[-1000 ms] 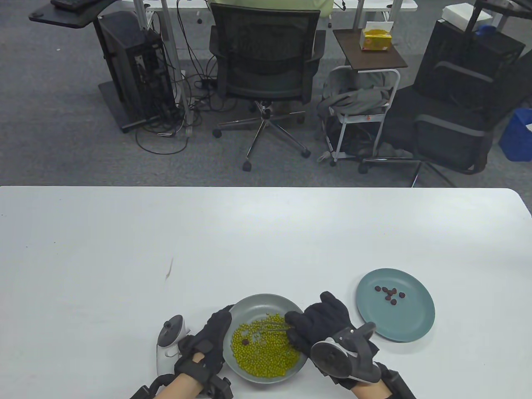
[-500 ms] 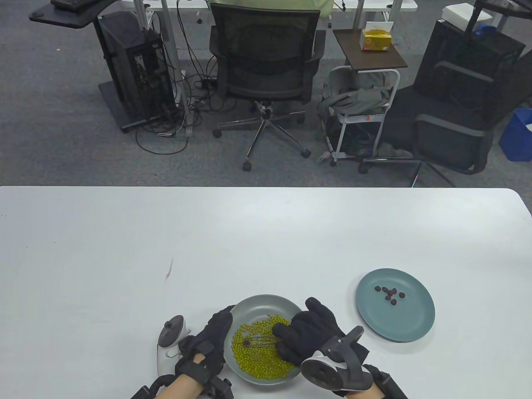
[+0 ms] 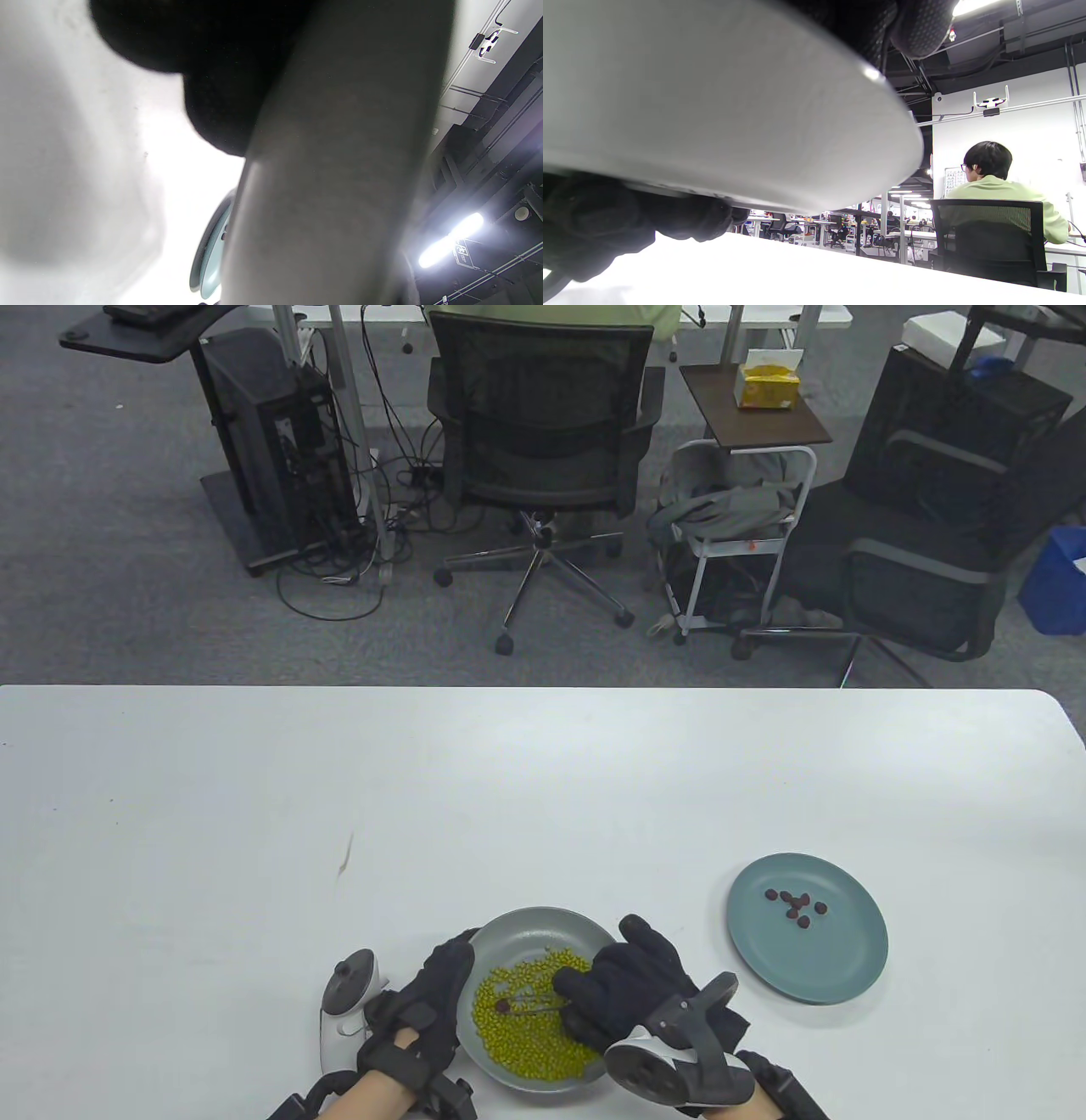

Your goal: Pick cranberries with tweezers into plate

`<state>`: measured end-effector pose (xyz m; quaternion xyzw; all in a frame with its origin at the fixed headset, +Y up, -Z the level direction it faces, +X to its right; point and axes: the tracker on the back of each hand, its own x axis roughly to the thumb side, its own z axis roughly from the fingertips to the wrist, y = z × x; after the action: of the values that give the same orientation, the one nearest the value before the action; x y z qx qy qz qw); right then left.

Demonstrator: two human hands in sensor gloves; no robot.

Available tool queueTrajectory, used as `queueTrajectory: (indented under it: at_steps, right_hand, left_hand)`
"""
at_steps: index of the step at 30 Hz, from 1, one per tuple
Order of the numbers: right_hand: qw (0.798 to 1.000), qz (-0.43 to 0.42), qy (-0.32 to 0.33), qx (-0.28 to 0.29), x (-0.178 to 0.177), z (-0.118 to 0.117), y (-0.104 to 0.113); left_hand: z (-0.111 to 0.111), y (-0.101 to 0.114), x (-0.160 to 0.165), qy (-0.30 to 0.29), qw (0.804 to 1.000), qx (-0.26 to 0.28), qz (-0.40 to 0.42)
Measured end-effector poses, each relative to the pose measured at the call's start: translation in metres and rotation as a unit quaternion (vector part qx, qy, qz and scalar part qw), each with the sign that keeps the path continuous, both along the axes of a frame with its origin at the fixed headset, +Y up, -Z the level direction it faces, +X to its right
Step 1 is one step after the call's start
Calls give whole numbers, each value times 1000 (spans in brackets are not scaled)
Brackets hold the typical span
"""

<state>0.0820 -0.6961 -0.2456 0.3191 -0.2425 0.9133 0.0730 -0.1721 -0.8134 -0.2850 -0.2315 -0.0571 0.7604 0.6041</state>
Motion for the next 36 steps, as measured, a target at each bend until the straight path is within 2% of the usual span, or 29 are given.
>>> queueTrajectory:
  at_steps: [10, 26, 34, 36]
  right_hand:
    - [1000, -19, 2, 3, 5, 1, 2]
    - [993, -78, -81, 26, 62, -15, 25]
    - [982, -97, -159, 28, 109, -32, 37]
    - [960, -108, -257, 8, 134, -42, 40]
  left_hand:
    - [0, -2, 0, -4, 1000, -1, 1]
    - [-5, -3, -9, 16, 1000, -2, 4]
    - [-5, -3, -11, 17, 1000, 3, 4]
    - [-5, -3, -11, 17, 1000, 3, 4]
